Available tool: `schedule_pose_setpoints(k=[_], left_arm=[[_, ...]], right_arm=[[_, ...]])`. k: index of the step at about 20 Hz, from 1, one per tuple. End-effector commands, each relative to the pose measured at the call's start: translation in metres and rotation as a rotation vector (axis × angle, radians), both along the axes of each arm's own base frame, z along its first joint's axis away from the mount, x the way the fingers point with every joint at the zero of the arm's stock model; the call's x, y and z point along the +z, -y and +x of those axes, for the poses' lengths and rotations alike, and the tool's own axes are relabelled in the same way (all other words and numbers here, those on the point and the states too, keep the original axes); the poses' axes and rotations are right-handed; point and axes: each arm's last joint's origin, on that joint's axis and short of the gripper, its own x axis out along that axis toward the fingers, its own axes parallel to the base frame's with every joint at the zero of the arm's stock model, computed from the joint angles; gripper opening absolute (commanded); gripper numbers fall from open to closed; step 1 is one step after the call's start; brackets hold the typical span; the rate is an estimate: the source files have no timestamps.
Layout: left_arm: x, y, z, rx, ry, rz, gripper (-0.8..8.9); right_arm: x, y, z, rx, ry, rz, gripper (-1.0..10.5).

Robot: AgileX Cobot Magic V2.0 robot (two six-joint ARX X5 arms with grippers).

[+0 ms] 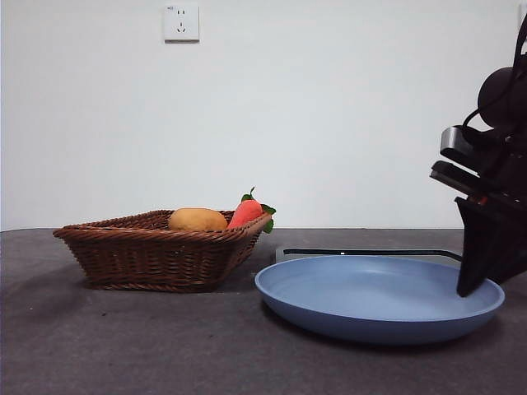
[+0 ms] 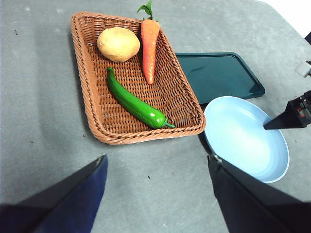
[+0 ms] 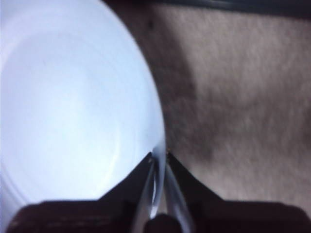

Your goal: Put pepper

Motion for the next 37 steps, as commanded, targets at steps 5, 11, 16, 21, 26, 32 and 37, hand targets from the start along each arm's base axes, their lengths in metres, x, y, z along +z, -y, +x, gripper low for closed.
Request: schedule_pose_setpoints(k=[5,11,16,21,26,32,37], left_arm=[[-0.001,0.01,0.025,-0.017,-0.065,-0.061,3.32],[-0.001,0.046,0.076,-0.038,-0.118,-0.039,3.37],[-0.001,0.084,0.136,0.023,-0.197,0.072,3.37],[-0.026,0.119,0.201,0.066,-0.367,0.139,3.37],[-0.064,0.139,0.232,0.114,-0.502,0.199,3.37],[-0.093,0.143,0.241,0.157,-0.556,0.248,3.37],[-0.11,0.147,0.245,0.172,-0.598,0.257,3.37]], right_arm=[[0.039,0.001,-0.006,-0.025,0.144,0.02,0.1],[0.104,0.025,-0.043,-0.104,0.35,0.042,0.1],[0.144,0.038,-0.073,-0.156,0.489,0.048,0.1],[0.16,0.039,-0.085,-0.156,0.548,0.055,0.1],[0.16,0.039,-0.085,-0.148,0.549,0.05,0.1],[0.16,0.038,-0.085,-0.139,0.551,0.053,0.1],[0.16,0.038,-0.085,-0.138,0.551,0.053,0.1]])
